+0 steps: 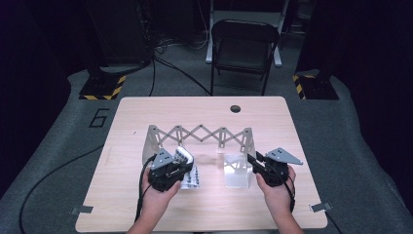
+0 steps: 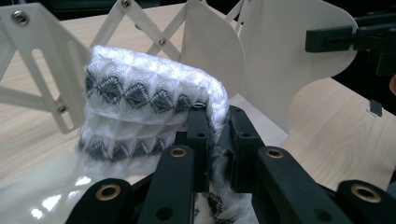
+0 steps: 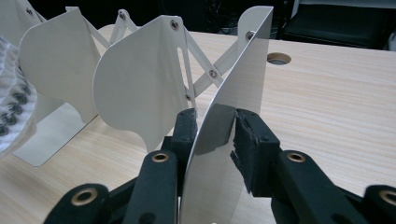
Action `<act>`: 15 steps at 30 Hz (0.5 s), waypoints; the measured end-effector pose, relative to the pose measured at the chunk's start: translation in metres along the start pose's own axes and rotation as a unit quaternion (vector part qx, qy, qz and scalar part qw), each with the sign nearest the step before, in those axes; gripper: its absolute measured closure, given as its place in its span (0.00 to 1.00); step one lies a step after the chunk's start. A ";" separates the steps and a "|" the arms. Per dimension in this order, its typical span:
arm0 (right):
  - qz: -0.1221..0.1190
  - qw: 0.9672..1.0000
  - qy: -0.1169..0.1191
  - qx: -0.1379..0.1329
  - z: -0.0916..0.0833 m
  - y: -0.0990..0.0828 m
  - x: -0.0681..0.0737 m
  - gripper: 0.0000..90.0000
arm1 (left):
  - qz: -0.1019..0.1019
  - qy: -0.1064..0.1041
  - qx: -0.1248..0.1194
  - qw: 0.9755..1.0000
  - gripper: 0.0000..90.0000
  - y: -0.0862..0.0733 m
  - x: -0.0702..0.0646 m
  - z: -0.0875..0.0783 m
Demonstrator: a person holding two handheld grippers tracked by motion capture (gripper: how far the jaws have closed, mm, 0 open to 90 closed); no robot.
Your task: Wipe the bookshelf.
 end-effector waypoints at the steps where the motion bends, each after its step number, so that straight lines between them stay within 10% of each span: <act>1: -0.002 1.000 0.001 0.000 0.000 0.000 0.001 0.79 | 0.004 -0.001 0.000 1.000 0.91 0.002 -0.001 0.001; 15: -0.013 1.000 0.017 0.007 -0.003 -0.002 0.011 0.84 | 0.018 0.003 0.000 1.000 0.90 0.012 -0.007 0.023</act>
Point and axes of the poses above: each handheld gripper's, and its own axes: z roughly forward along the jaws, y roughly out of its top, x roughly to its left, the point moved 6 cm from there along z, roughly forward along the jaws
